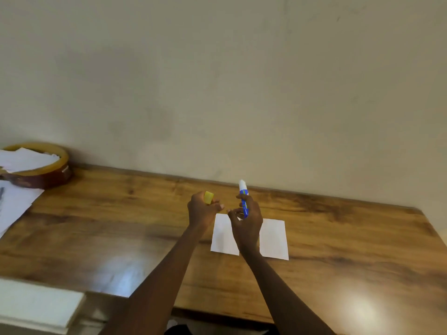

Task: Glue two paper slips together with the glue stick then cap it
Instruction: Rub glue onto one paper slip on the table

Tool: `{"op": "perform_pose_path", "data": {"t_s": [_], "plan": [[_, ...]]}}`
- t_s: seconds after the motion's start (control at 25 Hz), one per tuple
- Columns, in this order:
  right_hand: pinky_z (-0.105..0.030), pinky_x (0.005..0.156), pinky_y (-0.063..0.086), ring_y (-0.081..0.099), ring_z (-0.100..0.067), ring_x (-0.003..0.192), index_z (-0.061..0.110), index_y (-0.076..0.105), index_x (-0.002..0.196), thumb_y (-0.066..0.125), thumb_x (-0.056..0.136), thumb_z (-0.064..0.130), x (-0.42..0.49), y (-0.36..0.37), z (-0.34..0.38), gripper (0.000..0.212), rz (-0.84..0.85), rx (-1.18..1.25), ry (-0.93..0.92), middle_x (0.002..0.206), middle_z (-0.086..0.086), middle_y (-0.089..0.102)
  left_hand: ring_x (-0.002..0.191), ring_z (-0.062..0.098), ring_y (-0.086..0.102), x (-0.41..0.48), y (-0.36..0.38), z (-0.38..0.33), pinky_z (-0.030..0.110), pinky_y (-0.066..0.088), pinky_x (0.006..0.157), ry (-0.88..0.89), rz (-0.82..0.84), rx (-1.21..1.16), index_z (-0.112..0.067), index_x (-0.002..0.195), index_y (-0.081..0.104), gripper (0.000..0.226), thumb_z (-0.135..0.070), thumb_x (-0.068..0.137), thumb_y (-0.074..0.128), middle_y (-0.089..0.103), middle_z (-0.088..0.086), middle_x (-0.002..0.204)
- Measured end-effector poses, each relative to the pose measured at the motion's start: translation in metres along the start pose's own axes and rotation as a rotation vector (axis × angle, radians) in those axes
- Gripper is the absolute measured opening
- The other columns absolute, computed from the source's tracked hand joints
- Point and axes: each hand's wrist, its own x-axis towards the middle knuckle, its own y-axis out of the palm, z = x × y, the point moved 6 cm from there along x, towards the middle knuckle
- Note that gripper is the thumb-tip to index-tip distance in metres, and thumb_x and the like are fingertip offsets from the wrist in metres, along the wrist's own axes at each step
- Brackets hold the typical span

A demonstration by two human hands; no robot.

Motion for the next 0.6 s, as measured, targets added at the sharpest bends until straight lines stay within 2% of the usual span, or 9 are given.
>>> {"op": "perform_pose_path", "data": {"t_s": [0.08, 0.2, 0.24, 0.32, 0.4, 0.44, 0.48, 0.52, 0.6], "plan": [[-0.021, 0.071, 0.045, 0.055, -0.017, 0.086, 0.009, 0.051, 0.117, 0.071, 0.069, -0.003, -0.011, 0.012, -0.033, 0.053, 0.053, -0.119, 0.086, 0.111, -0.017, 0.057, 0.073, 0.026, 0.059, 0.001, 0.000, 0.028, 0.021, 0.048, 0.054, -0.040, -0.049, 0.116, 0.006, 0.081, 0.060, 0.015, -0.002, 0.072, 0.069, 0.064, 0.016, 0.081], [-0.026, 0.081, 0.043, 0.052, -0.023, 0.105, 0.013, 0.047, 0.122, 0.073, 0.069, 0.002, -0.024, 0.029, -0.067, 0.060, 0.189, -0.226, 0.160, 0.126, -0.014, 0.049, 0.077, 0.035, 0.059, 0.004, 0.002, 0.055, 0.039, 0.050, 0.066, -0.019, -0.074, 0.241, 0.008, 0.080, 0.059, 0.014, -0.003, 0.074, 0.066, 0.066, 0.024, 0.085], [-0.027, 0.084, 0.042, 0.051, -0.026, 0.109, 0.013, 0.047, 0.121, 0.073, 0.069, 0.003, -0.024, 0.031, -0.072, 0.059, 0.231, -0.241, 0.151, 0.128, -0.013, 0.047, 0.079, 0.038, 0.059, 0.005, 0.002, 0.061, 0.040, 0.050, 0.066, 0.009, -0.073, 0.267, 0.007, 0.078, 0.058, 0.012, -0.002, 0.074, 0.065, 0.066, 0.025, 0.084], [-0.025, 0.084, 0.040, 0.052, -0.027, 0.110, 0.013, 0.049, 0.119, 0.073, 0.069, 0.004, -0.017, 0.034, -0.074, 0.057, 0.326, -0.266, 0.097, 0.128, -0.014, 0.047, 0.085, 0.037, 0.060, 0.005, 0.001, 0.068, 0.031, 0.045, 0.065, 0.059, -0.088, 0.324, 0.003, 0.084, 0.058, 0.013, -0.001, 0.073, 0.064, 0.066, 0.023, 0.088], [-0.022, 0.083, 0.038, 0.053, -0.026, 0.107, 0.012, 0.049, 0.118, 0.073, 0.068, 0.005, -0.009, 0.035, -0.073, 0.056, 0.446, -0.302, 0.054, 0.126, -0.014, 0.048, 0.097, 0.035, 0.059, 0.005, 0.003, 0.076, 0.030, 0.045, 0.076, 0.098, -0.093, 0.363, 0.000, 0.102, 0.056, 0.032, -0.006, 0.072, 0.067, 0.065, 0.020, 0.104], [-0.022, 0.083, 0.037, 0.053, -0.026, 0.106, 0.012, 0.048, 0.119, 0.074, 0.068, 0.005, -0.005, 0.034, -0.073, 0.057, 0.493, -0.314, 0.040, 0.125, -0.015, 0.049, 0.107, 0.035, 0.055, 0.005, 0.006, 0.081, 0.037, 0.044, 0.090, 0.086, -0.081, 0.391, -0.002, 0.112, 0.051, 0.045, -0.010, 0.072, 0.069, 0.060, 0.019, 0.116], [-0.023, 0.084, 0.037, 0.053, -0.026, 0.105, 0.011, 0.048, 0.119, 0.074, 0.067, 0.005, -0.002, 0.033, -0.072, 0.058, 0.523, -0.321, 0.021, 0.123, -0.016, 0.051, 0.116, 0.035, 0.049, 0.005, 0.008, 0.087, 0.045, 0.034, 0.104, 0.057, -0.075, 0.422, -0.003, 0.121, 0.044, 0.058, -0.016, 0.071, 0.071, 0.054, 0.018, 0.126], [-0.023, 0.084, 0.037, 0.052, -0.027, 0.104, 0.010, 0.048, 0.120, 0.074, 0.067, 0.005, 0.000, 0.033, -0.070, 0.059, 0.535, -0.327, -0.006, 0.121, -0.016, 0.052, 0.122, 0.035, 0.044, 0.004, 0.009, 0.092, 0.051, 0.023, 0.111, 0.027, -0.085, 0.437, -0.004, 0.125, 0.039, 0.068, -0.020, 0.069, 0.074, 0.048, 0.018, 0.133], [-0.023, 0.079, 0.039, 0.054, -0.025, 0.096, 0.006, 0.050, 0.119, 0.074, 0.067, 0.005, 0.003, 0.032, -0.062, 0.057, 0.494, -0.317, -0.068, 0.115, -0.017, 0.058, 0.129, 0.035, 0.035, 0.002, 0.008, 0.102, 0.054, 0.013, 0.114, -0.002, -0.131, 0.405, -0.005, 0.129, 0.034, 0.079, -0.025, 0.065, 0.077, 0.043, 0.018, 0.137]]}}
